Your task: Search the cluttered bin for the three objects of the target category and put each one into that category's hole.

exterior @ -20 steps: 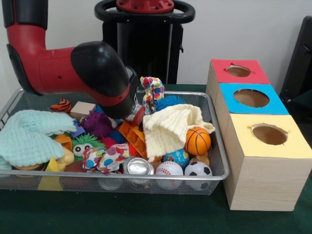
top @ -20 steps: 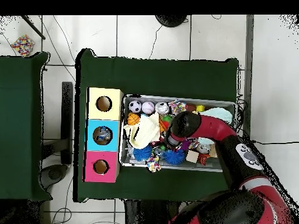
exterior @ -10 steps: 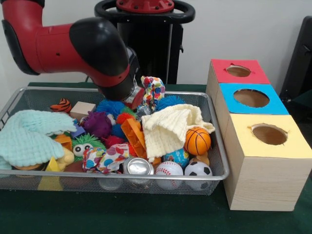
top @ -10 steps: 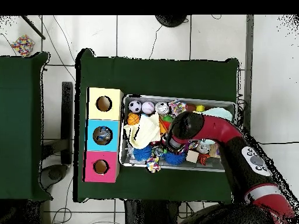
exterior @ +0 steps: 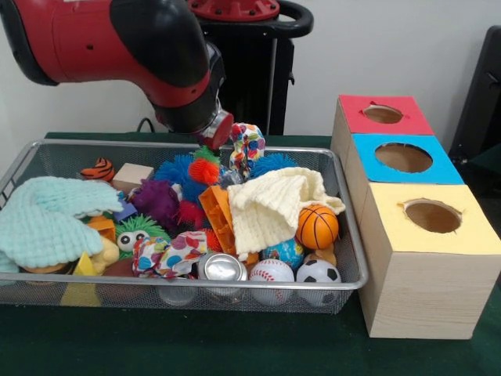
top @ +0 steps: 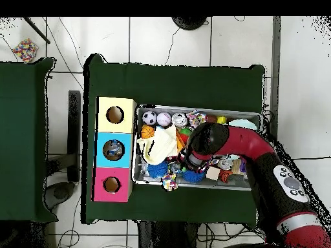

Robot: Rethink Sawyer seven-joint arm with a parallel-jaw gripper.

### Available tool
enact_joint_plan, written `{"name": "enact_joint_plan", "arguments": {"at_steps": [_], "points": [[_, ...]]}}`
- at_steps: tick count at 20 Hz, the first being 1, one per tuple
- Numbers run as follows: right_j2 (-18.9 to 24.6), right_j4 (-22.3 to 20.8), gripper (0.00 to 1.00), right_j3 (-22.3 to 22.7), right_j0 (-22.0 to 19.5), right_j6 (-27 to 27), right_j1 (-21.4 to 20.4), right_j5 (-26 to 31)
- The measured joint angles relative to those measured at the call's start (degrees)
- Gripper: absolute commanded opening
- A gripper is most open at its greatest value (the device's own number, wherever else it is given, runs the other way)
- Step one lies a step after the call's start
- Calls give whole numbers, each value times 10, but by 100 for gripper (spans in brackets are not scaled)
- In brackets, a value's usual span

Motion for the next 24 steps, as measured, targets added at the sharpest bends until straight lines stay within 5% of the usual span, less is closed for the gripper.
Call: {"name": "enact_joint_plan", "arguments": {"at_steps": [12, 21, 24], "points": [[0, -40, 0, 10, 7, 0, -25, 0], [1, -168, 0, -27, 25, 0, -28, -69], [1, -198, 0, -31, 27, 0, -37, -134]]}}
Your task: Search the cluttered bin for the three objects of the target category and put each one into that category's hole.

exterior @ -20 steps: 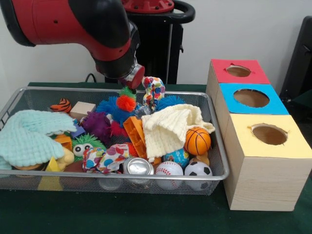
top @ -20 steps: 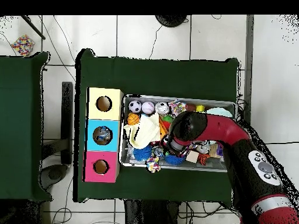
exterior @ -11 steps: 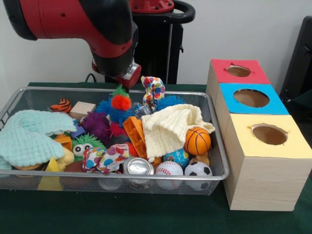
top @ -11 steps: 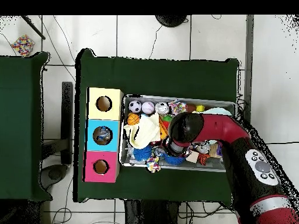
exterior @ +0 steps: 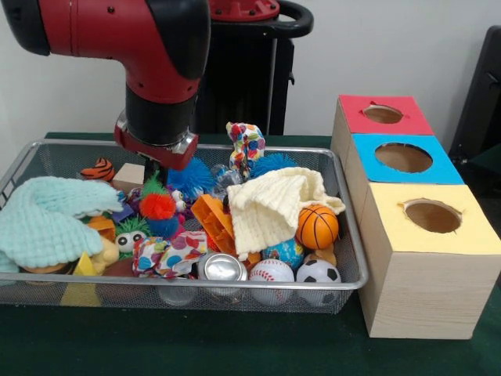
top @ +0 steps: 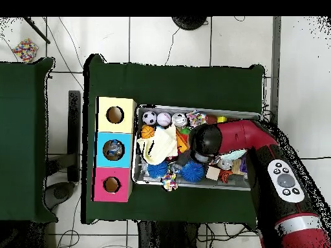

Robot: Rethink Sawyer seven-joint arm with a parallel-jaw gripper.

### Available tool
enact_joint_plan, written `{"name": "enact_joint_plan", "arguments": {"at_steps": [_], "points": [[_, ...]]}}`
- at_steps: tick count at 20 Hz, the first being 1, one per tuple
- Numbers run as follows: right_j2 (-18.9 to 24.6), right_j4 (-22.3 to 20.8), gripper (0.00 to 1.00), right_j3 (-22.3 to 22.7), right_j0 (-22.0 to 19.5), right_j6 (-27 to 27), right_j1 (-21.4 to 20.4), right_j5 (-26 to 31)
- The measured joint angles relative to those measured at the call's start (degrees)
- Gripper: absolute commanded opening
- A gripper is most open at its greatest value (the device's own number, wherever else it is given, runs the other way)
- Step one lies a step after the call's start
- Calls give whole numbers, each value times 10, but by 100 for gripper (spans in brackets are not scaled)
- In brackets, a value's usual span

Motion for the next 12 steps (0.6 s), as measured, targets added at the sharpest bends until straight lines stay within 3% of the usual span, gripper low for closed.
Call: {"name": "enact_joint_plan", "arguments": {"at_steps": [7, 8, 12], "points": [[-2, -15, 0, 0, 13, 0, -29, -89], [-2, -15, 100, 0, 20, 0, -39, -96], [-1, -4, 100, 1, 21, 0, -47, -96]]}}
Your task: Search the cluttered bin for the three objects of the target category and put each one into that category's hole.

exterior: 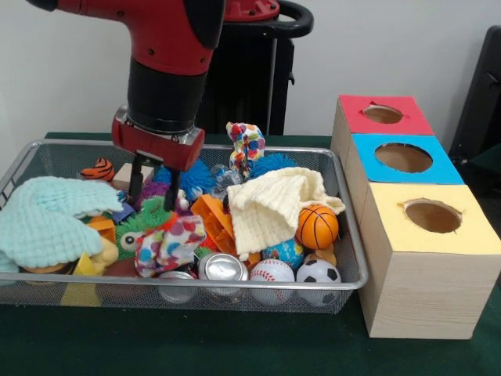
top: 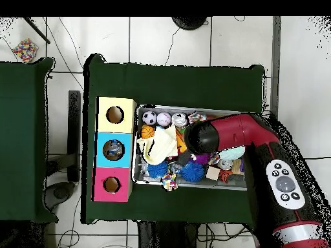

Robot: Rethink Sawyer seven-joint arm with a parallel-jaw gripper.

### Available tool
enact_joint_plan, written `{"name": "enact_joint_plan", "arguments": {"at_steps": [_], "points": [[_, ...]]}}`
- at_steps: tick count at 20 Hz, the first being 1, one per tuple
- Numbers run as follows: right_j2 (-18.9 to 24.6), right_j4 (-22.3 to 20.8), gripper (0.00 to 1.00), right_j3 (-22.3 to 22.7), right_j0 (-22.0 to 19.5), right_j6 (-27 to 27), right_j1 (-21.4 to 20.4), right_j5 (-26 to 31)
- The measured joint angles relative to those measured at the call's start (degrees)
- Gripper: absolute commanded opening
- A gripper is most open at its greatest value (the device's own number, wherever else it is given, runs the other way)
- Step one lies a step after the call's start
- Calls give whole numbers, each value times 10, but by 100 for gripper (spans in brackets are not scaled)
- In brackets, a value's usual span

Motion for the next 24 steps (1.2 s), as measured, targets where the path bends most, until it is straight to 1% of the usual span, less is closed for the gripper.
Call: {"name": "enact_joint_plan", "arguments": {"at_steps": [2, 3, 5, 12, 14, 17, 20, 22, 24], "points": [[0, 12, 100, 1, -2, 0, -2, 0], [0, 32, 100, 1, -9, 0, -5, 0], [0, 48, 100, 1, -16, 0, -6, 0], [0, 68, 100, 2, -32, 0, -7, 0], [0, 83, 100, 4, -39, 0, -7, 0], [0, 129, 100, 12, -53, 0, -6, 4], [0, 155, 100, 15, -59, 0, -2, 11], [0, 188, 100, 19, -64, 0, 8, 25], [0, 205, 100, 20, -66, 0, 17, 35]]}}
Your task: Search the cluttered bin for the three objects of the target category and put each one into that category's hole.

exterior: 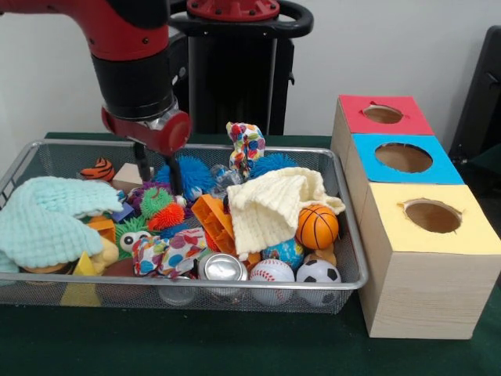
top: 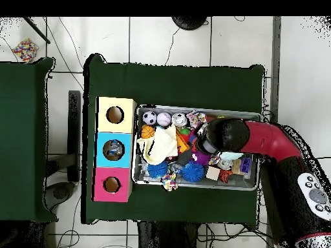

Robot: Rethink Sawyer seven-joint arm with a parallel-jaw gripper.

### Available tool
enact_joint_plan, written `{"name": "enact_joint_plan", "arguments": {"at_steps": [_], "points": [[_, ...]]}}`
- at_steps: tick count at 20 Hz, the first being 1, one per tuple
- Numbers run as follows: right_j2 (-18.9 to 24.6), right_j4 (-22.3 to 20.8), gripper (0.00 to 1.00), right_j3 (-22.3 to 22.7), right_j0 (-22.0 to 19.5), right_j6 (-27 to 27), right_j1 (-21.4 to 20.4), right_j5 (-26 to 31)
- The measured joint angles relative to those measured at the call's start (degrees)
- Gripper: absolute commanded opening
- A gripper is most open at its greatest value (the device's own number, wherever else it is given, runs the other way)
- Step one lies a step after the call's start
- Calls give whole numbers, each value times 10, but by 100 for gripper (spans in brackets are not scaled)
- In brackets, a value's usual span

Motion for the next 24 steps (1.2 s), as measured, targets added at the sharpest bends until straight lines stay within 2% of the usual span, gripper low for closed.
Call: {"name": "enact_joint_plan", "arguments": {"at_steps": [9, 17, 24], "points": [[0, 67, 100, 2, -3, 0, 57, 42], [-3, 76, 100, 3, 1, 0, 89, 50], [-16, 76, 100, 3, 20, 0, 109, 60]]}}
